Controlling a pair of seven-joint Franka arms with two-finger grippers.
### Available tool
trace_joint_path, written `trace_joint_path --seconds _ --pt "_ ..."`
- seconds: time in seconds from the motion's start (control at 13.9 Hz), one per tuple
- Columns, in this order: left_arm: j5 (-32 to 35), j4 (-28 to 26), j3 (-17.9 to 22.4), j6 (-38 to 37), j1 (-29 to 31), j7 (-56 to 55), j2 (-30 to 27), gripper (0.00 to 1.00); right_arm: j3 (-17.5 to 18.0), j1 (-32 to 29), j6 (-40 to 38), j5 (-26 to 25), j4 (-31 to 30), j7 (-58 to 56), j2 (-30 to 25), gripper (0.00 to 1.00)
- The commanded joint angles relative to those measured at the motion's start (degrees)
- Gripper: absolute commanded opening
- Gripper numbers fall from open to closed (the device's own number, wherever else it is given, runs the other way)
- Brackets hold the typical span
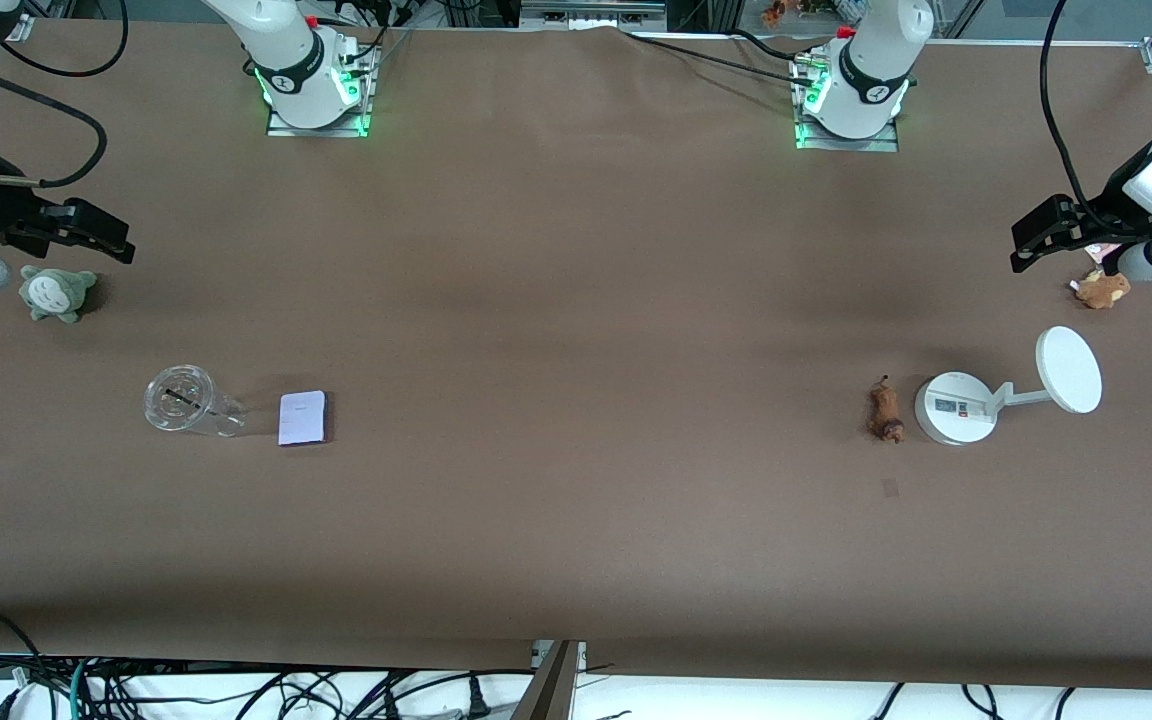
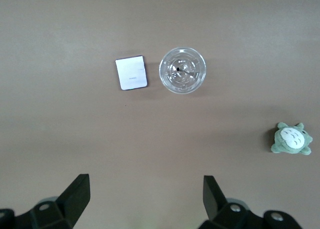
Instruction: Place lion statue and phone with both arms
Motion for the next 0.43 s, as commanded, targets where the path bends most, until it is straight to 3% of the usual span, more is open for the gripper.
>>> trace_joint_path --seconds 0.0,0.36 --pt "-0.7 -0.5 -0.1 -0.6 0.2 -0.3 -0.9 1.0 0.4 -0.7 -1.2 -0.4 1.5 0.6 0.4 1.0" --pt "-0.7 -0.5 -0.1 -0.8 0.2 -1.2 -0.9 1.0 0.5 -0.5 -1.2 -0.3 1.5 0.7 0.5 1.0"
